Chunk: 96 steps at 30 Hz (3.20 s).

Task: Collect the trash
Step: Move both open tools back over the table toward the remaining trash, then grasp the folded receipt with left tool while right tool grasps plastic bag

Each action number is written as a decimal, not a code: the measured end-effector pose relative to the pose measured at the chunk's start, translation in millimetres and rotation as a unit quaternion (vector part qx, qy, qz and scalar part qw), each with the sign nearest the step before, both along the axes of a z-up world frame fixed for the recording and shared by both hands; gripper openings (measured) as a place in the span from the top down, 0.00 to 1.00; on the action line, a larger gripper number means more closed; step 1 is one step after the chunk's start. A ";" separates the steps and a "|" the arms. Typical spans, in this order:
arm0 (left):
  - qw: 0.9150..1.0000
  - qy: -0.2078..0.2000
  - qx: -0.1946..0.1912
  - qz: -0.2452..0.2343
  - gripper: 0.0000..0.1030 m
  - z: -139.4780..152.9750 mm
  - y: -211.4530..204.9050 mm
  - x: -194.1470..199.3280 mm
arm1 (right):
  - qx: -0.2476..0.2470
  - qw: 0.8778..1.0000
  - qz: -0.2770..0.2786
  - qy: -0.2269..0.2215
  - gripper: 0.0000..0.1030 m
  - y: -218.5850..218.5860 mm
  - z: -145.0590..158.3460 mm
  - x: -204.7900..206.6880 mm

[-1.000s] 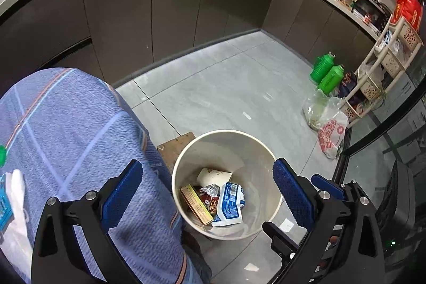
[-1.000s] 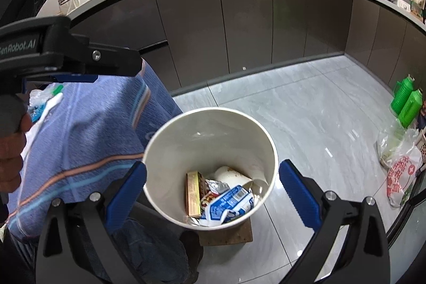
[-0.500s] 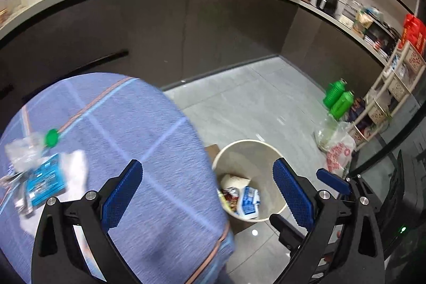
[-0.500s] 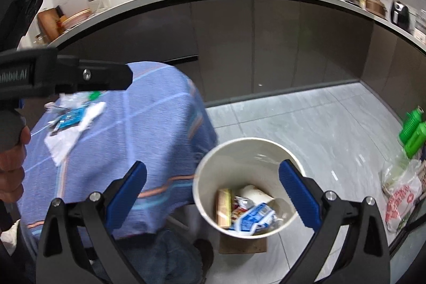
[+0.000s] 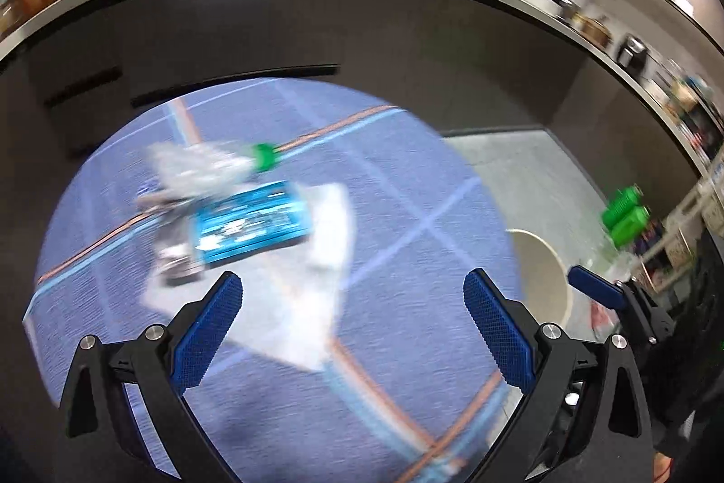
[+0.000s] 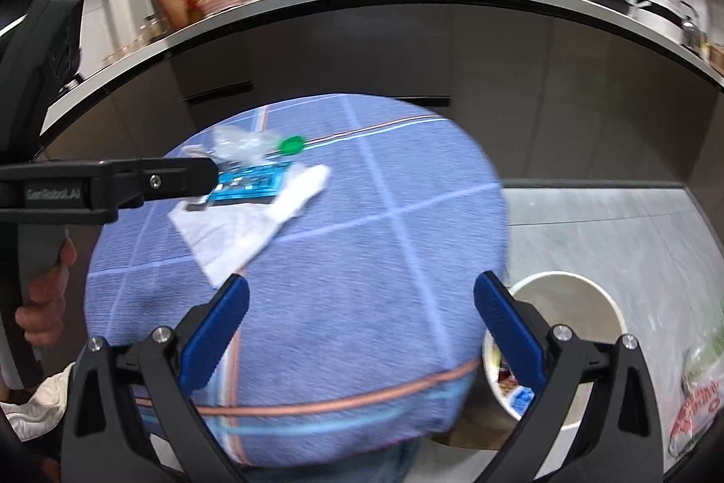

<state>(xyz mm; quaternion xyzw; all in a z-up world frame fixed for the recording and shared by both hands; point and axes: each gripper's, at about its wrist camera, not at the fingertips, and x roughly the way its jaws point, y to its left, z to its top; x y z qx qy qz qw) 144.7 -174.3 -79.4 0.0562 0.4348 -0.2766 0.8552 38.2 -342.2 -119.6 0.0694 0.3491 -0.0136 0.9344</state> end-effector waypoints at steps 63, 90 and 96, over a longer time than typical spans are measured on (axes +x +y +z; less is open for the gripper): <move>0.986 0.121 -0.076 0.085 0.84 -51.7 164.5 111.3 | 0.069 0.980 0.166 0.090 0.38 112.0 -54.6 209.5; 0.985 0.107 -0.086 0.108 0.84 -38.8 190.6 106.6 | 0.033 0.985 0.157 0.054 0.26 92.6 -17.4 232.1; 0.986 0.109 -0.087 0.092 0.84 -39.6 176.9 105.9 | 0.051 0.989 0.122 0.070 0.42 62.1 -25.6 193.6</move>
